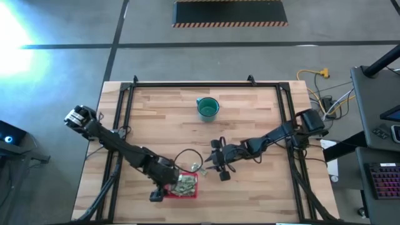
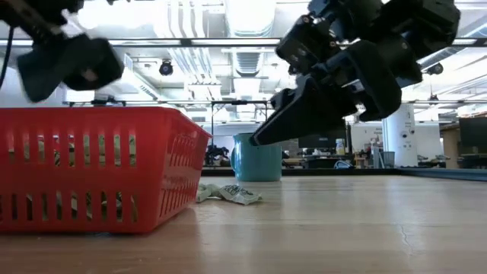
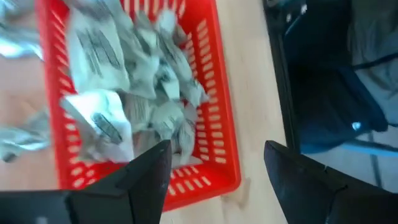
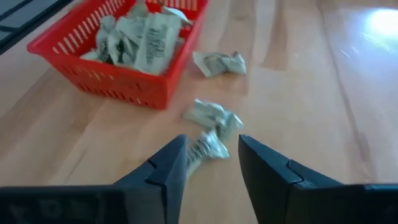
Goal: Pick and place items into bin
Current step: Put the green stevia packet into the red bin
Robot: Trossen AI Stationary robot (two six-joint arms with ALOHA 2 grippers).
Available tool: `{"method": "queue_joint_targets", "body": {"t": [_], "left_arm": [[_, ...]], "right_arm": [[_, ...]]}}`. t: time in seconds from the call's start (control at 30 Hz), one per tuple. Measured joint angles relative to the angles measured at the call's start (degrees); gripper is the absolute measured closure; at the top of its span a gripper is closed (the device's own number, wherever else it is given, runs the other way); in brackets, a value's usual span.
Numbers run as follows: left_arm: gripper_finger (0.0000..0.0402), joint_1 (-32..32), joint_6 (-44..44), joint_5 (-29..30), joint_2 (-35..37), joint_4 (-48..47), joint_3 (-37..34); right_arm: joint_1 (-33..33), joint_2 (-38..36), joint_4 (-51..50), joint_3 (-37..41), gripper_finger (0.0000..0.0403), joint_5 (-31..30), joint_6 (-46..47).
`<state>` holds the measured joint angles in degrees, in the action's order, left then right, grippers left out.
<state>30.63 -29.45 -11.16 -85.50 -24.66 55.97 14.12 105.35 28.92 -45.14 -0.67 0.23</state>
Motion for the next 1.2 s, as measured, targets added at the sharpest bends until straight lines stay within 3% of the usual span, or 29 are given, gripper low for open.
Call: {"method": "queue_joint_targets", "body": {"t": [0.13, 0.3, 0.47, 0.63, 0.83, 1.2], "left_arm": [[0.0162, 0.8, 3.0, 7.0, 3.7, -0.2, -0.1], [0.0162, 2.7, 9.9, 22.3, 8.4, -0.3, -0.4], [0.0162, 4.4, 15.4, 35.0, 12.4, 0.2, -1.1], [0.0162, 4.6, 16.9, 37.3, 14.2, 0.1, -1.8], [0.0162, 4.6, 16.8, 38.5, 14.4, 0.0, -3.2], [0.0162, 4.6, 16.3, 38.5, 14.4, 2.3, -6.5]], "right_arm": [[-0.5, 3.2, -1.9, -4.1, 0.0238, 0.2, -2.2], [-2.7, 7.9, -6.1, -9.1, 0.0217, 0.4, -1.6], [-4.7, 12.5, -9.7, -13.7, 0.0214, 6.3, -1.1], [-5.7, 14.7, -12.7, -17.3, 0.0215, 11.5, -1.2], [-5.7, 15.1, -14.0, -18.5, 0.0239, 11.6, -2.8], [-6.4, 15.1, -13.7, -17.7, 0.0387, 11.6, -3.9]]}}
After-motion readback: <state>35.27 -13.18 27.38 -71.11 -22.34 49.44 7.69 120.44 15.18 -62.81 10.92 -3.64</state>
